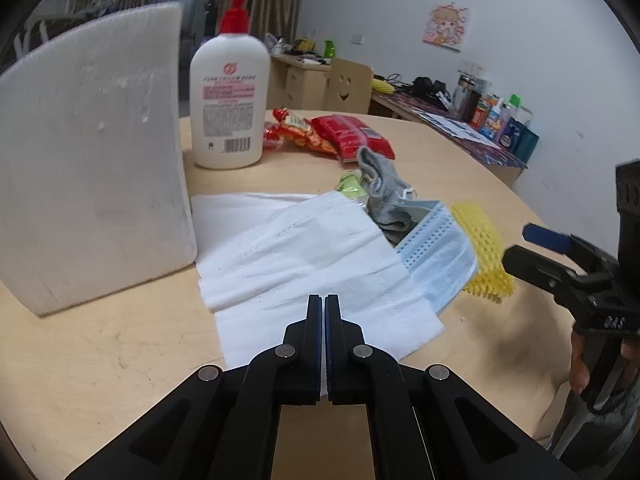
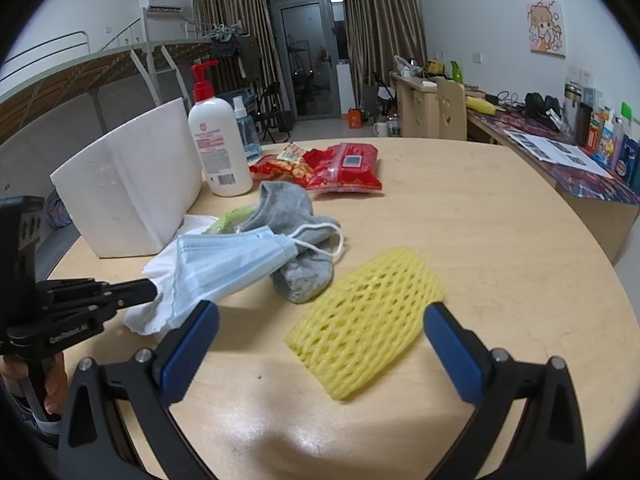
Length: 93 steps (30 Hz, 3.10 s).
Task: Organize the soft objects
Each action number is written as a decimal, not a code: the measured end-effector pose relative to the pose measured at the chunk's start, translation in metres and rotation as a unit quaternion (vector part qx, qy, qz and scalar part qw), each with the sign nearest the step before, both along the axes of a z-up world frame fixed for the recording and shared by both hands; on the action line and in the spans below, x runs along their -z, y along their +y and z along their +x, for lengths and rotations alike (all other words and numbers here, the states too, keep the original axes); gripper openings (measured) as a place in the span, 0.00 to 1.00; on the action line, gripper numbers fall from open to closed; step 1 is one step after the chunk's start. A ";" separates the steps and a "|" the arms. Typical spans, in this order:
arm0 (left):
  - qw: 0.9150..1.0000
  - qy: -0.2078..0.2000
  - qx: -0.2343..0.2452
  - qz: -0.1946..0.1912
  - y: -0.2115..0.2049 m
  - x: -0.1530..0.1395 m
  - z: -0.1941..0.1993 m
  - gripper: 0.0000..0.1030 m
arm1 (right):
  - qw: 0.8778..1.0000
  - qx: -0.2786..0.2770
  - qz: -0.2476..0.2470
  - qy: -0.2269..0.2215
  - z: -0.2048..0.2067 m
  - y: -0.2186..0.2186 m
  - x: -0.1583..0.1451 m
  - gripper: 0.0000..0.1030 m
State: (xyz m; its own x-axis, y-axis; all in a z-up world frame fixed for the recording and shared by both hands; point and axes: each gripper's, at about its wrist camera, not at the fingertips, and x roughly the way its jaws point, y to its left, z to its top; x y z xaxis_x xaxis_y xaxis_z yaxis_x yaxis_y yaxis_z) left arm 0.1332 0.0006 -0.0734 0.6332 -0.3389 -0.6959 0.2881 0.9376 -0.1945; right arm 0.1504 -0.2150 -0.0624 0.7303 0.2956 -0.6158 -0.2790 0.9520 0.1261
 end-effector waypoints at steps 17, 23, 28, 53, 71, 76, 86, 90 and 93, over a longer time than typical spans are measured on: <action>0.999 -0.035 -0.009 0.012 -0.005 -0.012 0.003 0.82 | 1.000 0.007 -0.012 0.014 0.012 0.006 0.004 1.00; 0.999 -0.015 -0.010 0.033 -0.011 -0.003 0.011 0.80 | 0.998 0.027 -0.041 0.042 0.023 0.004 0.012 1.00; 0.999 -0.001 -0.016 0.036 -0.009 0.002 0.016 0.46 | 0.996 0.042 -0.048 0.068 0.031 0.000 0.021 1.00; 1.000 -0.003 0.010 0.028 -0.009 0.003 0.008 0.01 | 0.993 0.054 -0.064 0.084 0.028 0.000 0.027 0.25; 0.998 -0.042 0.052 0.012 -0.017 -0.023 -0.012 0.78 | 0.997 0.032 -0.026 0.061 0.014 -0.005 0.016 0.21; 0.998 -0.064 0.028 0.000 -0.021 -0.026 -0.013 0.86 | 0.998 0.031 -0.019 0.060 0.012 -0.009 0.017 0.21; 0.999 -0.015 0.002 0.030 -0.036 -0.008 0.010 0.63 | 0.998 0.026 -0.008 0.055 0.008 -0.016 0.018 0.21; 0.999 -0.005 -0.005 0.046 -0.038 -0.002 0.012 0.37 | 0.998 0.024 -0.005 0.051 0.006 -0.019 0.016 0.21; 0.998 0.006 -0.010 0.053 -0.037 0.001 0.014 0.19 | 0.999 0.021 -0.004 0.047 0.004 -0.017 0.014 0.21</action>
State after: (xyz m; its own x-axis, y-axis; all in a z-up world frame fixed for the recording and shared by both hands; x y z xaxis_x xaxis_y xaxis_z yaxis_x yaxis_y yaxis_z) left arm 0.1468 -0.0362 -0.0745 0.6307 -0.2492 -0.7349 0.2666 0.9590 -0.0964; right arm 0.1541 -0.2320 -0.0767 0.6807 0.2613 -0.6844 -0.2265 0.9635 0.1426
